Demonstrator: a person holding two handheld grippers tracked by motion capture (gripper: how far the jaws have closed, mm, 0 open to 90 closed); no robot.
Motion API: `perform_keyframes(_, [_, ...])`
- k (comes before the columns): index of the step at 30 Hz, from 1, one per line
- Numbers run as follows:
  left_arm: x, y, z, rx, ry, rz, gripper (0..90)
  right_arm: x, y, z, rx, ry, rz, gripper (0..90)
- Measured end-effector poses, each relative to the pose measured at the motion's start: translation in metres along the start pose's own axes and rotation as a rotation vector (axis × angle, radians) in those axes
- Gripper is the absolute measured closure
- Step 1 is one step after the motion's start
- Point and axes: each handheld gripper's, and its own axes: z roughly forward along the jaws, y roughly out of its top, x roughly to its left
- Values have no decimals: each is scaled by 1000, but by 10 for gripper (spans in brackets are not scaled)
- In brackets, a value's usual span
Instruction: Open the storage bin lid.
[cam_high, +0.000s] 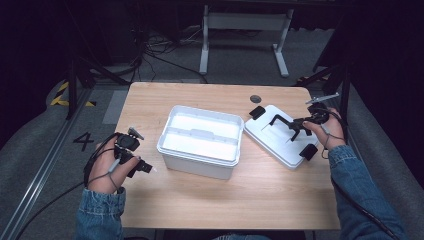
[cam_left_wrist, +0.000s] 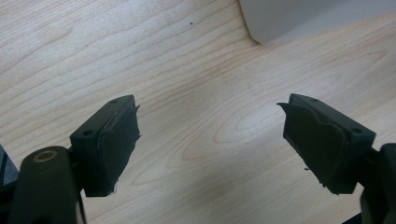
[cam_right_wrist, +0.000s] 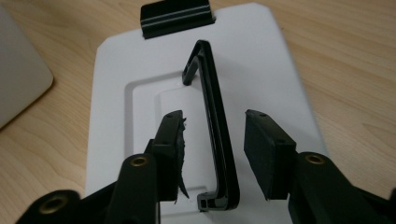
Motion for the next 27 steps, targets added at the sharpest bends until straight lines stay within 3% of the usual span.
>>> perform_keyframes(4, [0, -3, 0, -3, -1, -11, 189, 8, 2, -16, -50, -16, 7, 568])
perform_keyframes(10, [0, -10, -2, -10, 12, -17, 189, 37, 1, -38, -88, 24, -50, 548])
perform_keyframes(13, [0, -13, -4, -14, 18, -21, 192, 53, -3, -47, -88, 63, -64, 537])
perform_keyframes(19, [-1, -14, -5, -32, 12, -19, 193, 84, -12, -62, -71, 96, -119, 531])
perform_keyframes(27, [-1, -13, -5, -40, 11, -12, 194, 114, -25, -65, -34, 138, -176, 521])
